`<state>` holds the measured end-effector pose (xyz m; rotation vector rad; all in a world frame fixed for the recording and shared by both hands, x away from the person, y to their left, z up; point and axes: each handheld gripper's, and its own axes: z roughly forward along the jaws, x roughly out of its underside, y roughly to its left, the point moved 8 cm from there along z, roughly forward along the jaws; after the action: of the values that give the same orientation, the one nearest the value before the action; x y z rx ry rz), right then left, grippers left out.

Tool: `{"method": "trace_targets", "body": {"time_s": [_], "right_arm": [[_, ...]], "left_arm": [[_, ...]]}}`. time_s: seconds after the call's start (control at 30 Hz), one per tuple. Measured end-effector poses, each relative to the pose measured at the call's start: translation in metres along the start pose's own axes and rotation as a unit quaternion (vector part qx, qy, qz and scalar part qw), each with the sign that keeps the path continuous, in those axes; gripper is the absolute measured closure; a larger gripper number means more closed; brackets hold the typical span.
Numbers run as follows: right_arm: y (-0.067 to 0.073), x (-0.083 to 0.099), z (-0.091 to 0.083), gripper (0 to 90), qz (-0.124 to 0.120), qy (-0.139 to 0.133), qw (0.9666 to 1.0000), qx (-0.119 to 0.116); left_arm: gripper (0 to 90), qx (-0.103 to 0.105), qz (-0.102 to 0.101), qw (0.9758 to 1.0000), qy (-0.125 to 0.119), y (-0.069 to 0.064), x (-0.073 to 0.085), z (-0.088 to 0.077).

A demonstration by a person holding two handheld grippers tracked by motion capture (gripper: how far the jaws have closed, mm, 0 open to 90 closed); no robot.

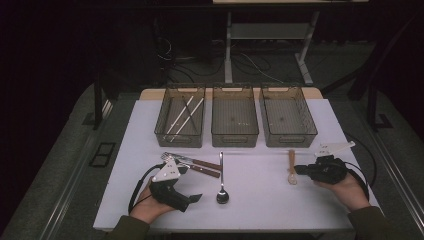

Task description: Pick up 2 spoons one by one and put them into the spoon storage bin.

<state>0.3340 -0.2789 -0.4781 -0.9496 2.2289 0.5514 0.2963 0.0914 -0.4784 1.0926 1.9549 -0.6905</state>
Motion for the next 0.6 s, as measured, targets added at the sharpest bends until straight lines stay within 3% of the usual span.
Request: {"method": "trace_targets", "body": {"time_s": [0.27,0.6], "right_arm": [[-0.003,0.003,0.004,89.6,-0.007,0.02,0.9997,0.012],[-0.004,0.018,0.013,89.6,-0.02,0.054,0.9983,0.01]], "left_arm": [[0.0,0.0,0.001,1.0,0.0,0.0,0.0,-0.001],[0.0,0.0,0.002,1.0,0.0,-0.001,0.0,-0.001]]}}
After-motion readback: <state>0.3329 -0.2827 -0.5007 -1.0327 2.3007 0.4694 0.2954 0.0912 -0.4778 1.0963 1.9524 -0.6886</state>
